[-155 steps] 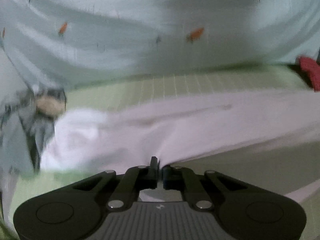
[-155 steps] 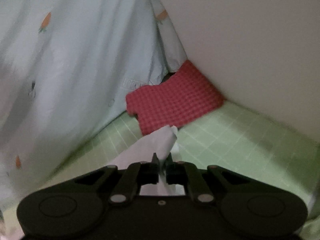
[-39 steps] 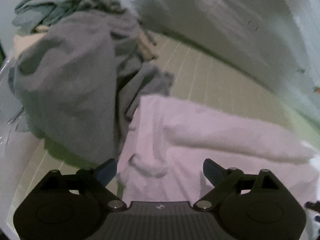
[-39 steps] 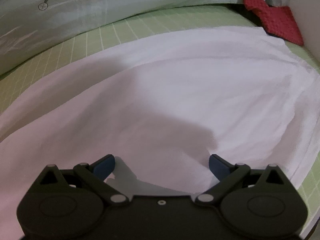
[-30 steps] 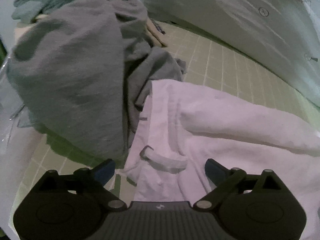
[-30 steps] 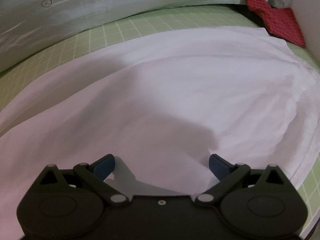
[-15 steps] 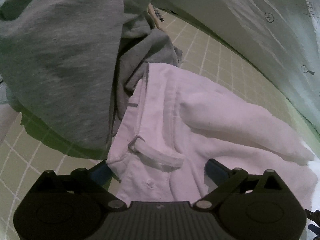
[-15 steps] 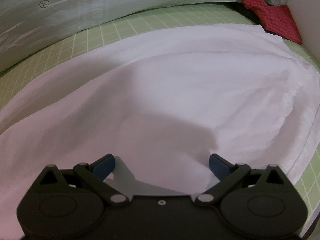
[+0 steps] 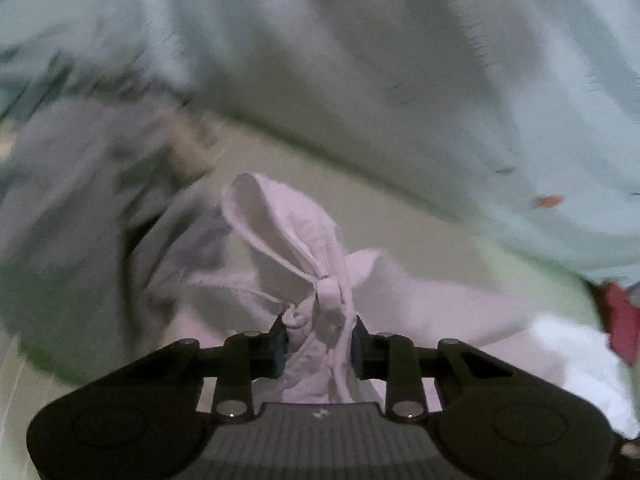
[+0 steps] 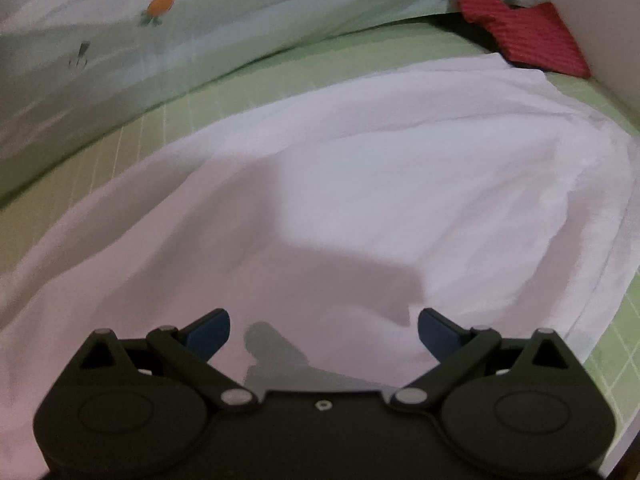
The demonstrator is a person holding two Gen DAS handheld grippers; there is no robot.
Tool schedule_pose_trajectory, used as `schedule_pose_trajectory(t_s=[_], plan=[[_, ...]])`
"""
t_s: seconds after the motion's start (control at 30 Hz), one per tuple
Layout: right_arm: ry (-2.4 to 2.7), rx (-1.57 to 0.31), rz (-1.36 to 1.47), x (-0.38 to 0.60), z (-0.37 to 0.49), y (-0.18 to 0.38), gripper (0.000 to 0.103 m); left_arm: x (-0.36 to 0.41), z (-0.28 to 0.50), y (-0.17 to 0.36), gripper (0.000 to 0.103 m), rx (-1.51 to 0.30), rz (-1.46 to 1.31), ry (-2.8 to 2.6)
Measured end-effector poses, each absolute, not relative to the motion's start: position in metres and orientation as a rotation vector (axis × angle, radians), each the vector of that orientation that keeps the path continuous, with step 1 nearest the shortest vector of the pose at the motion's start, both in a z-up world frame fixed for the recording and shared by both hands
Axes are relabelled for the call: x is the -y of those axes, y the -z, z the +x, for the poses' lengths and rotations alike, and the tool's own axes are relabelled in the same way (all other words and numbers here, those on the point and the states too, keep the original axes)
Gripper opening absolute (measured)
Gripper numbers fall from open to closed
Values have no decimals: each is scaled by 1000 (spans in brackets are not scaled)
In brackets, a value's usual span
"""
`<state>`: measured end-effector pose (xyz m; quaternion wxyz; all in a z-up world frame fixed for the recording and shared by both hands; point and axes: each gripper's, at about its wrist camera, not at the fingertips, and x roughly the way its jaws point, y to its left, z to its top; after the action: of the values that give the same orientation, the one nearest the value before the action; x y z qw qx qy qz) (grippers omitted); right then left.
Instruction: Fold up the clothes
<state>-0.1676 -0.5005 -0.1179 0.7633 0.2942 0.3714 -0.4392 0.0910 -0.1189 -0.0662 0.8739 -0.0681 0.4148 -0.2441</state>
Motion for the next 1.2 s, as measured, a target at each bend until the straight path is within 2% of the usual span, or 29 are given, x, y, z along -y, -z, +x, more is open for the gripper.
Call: schedule_pose_trajectory(t_s=[0.2, 0.4, 0.53, 0.57, 0.6, 0.67, 0.87, 1.07, 1.2], plan=[[952, -778, 661, 521, -200, 109, 101, 208, 69, 32, 31, -787, -95, 657], [957, -781, 643, 549, -246, 100, 102, 317, 26, 49, 32, -847, -3, 743], [963, -790, 611, 566, -273, 95, 101, 381, -8, 74, 51, -932, 88, 733], [965, -789, 604, 569, -278, 94, 102, 392, -14, 79, 52, -953, 96, 737], [963, -784, 599, 572, -281, 93, 102, 394, -20, 76, 55, -949, 84, 765], [958, -777, 591, 579, -286, 91, 102, 396, -32, 71, 83, -938, 56, 824], [847, -783, 581, 579, -257, 90, 102, 359, -41, 58, 84, -843, 126, 663], [717, -816, 499, 543, -205, 92, 101, 294, -3, 66, 84, -862, 150, 442], [722, -825, 443, 529, -177, 90, 101, 277, 25, 77, 84, -898, 168, 426]])
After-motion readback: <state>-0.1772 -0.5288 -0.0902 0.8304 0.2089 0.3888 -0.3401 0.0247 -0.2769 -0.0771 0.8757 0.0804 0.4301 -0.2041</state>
